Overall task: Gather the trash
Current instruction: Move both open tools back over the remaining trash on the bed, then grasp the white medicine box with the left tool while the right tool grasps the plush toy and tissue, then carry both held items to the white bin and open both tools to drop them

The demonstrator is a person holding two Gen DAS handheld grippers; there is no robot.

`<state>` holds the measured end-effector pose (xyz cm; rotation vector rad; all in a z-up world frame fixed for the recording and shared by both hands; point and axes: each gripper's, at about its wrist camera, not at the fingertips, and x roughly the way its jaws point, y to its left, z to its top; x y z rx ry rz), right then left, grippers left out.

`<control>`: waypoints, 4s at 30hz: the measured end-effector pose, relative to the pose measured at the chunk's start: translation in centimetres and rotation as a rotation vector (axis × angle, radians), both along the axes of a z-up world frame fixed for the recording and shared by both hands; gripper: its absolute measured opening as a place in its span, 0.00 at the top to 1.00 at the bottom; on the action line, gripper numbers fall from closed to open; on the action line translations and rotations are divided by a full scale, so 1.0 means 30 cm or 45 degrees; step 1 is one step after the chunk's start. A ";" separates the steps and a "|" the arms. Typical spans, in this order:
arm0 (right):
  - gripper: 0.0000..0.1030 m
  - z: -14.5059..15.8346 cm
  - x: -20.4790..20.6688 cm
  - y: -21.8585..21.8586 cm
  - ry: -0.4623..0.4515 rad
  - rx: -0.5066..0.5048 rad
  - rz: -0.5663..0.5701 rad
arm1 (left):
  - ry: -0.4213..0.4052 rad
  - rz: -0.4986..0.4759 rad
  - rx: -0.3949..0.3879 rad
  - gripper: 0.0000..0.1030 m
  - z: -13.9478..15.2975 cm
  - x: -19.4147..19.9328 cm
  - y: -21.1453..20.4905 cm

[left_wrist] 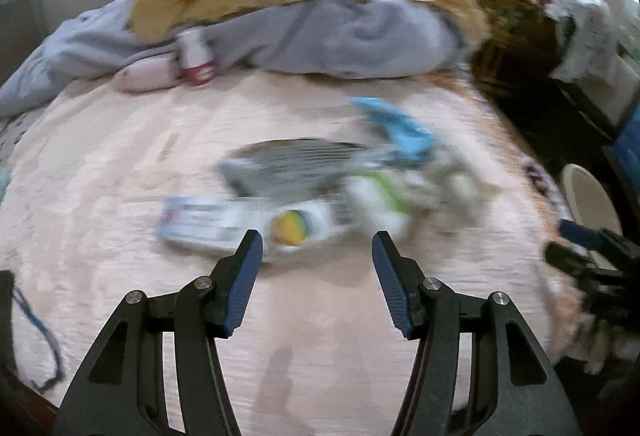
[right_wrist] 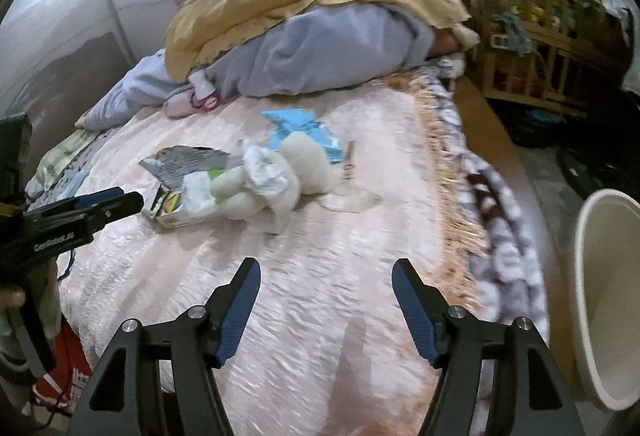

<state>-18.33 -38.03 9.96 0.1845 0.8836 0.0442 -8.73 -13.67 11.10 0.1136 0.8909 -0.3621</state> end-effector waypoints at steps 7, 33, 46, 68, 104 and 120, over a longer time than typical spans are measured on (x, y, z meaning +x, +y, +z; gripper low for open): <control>0.36 -0.010 0.096 0.068 0.003 0.020 0.060 | -0.034 0.249 0.083 0.46 -0.055 0.220 0.204; 0.78 -0.049 0.305 0.146 0.052 -0.018 0.104 | 0.306 -0.091 -0.168 0.46 -0.161 0.064 0.402; 0.36 0.035 0.162 0.050 0.010 -0.033 0.112 | 0.443 0.115 -0.258 0.46 -0.198 -0.031 0.486; 0.50 -0.097 0.334 0.082 0.103 0.286 0.004 | 0.310 0.019 -0.044 0.50 -0.244 -0.012 0.221; 0.49 0.109 -0.231 -0.195 -0.055 -0.028 -0.092 | 0.060 -0.447 -0.104 0.57 0.117 -0.217 -0.472; 0.48 0.082 -0.425 -0.569 -0.007 -0.065 -0.398 | 0.074 -0.722 -0.100 0.57 0.142 -0.293 -0.894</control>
